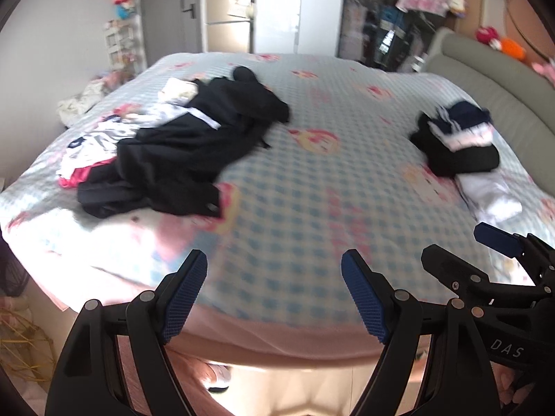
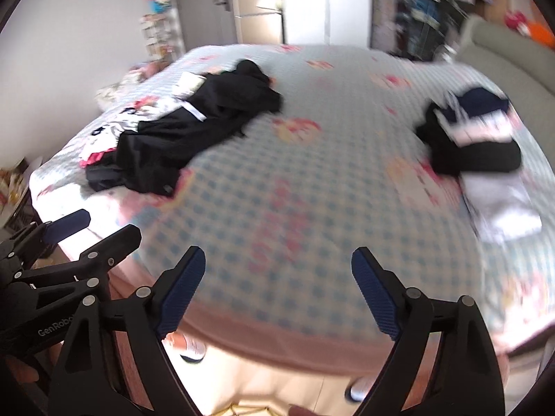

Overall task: Fold clothes
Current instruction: 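Move both grippers toward the clothes pile on the bed, then grasp the white shirt with the left gripper while the right gripper grasps it too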

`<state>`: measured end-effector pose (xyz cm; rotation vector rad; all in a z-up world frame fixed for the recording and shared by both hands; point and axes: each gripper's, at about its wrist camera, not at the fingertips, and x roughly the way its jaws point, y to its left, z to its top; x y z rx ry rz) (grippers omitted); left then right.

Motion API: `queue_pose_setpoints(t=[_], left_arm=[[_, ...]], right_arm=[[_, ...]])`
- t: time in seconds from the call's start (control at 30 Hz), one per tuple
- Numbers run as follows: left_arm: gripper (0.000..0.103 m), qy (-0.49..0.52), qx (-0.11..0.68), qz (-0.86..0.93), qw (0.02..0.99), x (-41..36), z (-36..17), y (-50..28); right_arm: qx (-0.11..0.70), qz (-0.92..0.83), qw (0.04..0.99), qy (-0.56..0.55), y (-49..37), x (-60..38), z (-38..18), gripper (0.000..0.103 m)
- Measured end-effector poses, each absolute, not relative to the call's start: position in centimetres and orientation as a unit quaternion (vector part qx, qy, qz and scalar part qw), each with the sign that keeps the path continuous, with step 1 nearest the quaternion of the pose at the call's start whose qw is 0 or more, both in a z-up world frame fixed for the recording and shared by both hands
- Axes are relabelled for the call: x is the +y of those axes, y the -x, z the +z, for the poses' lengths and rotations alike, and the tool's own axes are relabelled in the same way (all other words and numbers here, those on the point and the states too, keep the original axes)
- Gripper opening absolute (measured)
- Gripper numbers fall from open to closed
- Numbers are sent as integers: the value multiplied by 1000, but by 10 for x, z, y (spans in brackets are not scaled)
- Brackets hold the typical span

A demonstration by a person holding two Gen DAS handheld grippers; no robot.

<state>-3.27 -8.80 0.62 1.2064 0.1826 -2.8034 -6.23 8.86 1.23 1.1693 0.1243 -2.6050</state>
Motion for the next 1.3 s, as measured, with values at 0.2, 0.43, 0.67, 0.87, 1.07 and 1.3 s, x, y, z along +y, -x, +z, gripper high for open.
queue_pose_setpoints(t=[0.2,0.43,0.67,0.87,1.07,1.3], left_arm=[[82,-389,91,-914,74,-159,6,61],[82,-376,119,-911,120,-239,-4,99],[82,-393,161,-888,178,-364,-34,164],[82,-396,201,-865,234,-481,-75,214],[82,-414,234,-835,275,-570,-129,248],[82,-419,217,-843,258,-586,-157,277]], right_arm=[[57,-900,196,-384,107,21,23,88],[43,-882,235,-407,166,-56,12,88],[74,-874,256,-406,247,-176,2,88],[101,-851,296,-422,320,-292,-27,77],[158,-827,320,-434,374,-390,-76,74],[180,-793,323,-485,410,-450,-134,70]])
